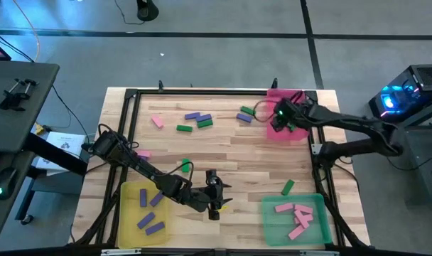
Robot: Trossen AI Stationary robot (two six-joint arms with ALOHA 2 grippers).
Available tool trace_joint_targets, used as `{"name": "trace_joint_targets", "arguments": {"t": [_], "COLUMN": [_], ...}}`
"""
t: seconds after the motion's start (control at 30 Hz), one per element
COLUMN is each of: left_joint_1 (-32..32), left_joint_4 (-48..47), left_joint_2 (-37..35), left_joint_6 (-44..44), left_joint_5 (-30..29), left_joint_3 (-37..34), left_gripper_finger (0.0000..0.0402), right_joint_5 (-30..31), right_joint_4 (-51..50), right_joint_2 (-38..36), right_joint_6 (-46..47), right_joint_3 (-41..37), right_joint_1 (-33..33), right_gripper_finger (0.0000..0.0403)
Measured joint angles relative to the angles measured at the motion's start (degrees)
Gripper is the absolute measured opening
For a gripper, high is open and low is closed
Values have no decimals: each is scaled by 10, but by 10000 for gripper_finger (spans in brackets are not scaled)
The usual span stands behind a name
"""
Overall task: Sort blocks
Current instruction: Put the blue block into the yellow bin
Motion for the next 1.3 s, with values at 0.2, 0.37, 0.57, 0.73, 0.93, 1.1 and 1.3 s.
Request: {"name": "trace_joint_targets", "arguments": {"t": [0.2, 0.37, 0.57, 0.73, 0.93, 1.1, 1.3], "left_joint_1": [0, 0, 0, 0, 0, 0, -10], "left_joint_4": [0, 3, 3, 11, 25, 24, -57], "left_joint_2": [0, 0, 0, 0, 0, 0, -39], "left_joint_6": [-4, -4, -5, -5, -4, -4, -46], "left_joint_5": [0, 0, 0, 0, 0, -2, -107], "left_joint_3": [0, 0, 0, 0, 0, 0, 2], "left_gripper_finger": [201, 201, 201, 201, 201, 201, 201], "right_joint_5": [0, 59, 148, 181, 194, 194, 195], "right_joint_4": [-15, 25, 173, 286, 421, 524, 606], "right_joint_2": [-90, -104, -56, 19, 131, 210, 273], "right_joint_6": [83, 153, 174, 173, 141, 130, 130], "right_joint_3": [0, 0, -24, -38, -38, -38, -38], "right_joint_1": [174, 362, 561, 661, 716, 723, 723], "right_gripper_finger": [226, 226, 226, 226, 226, 226, 226]}}
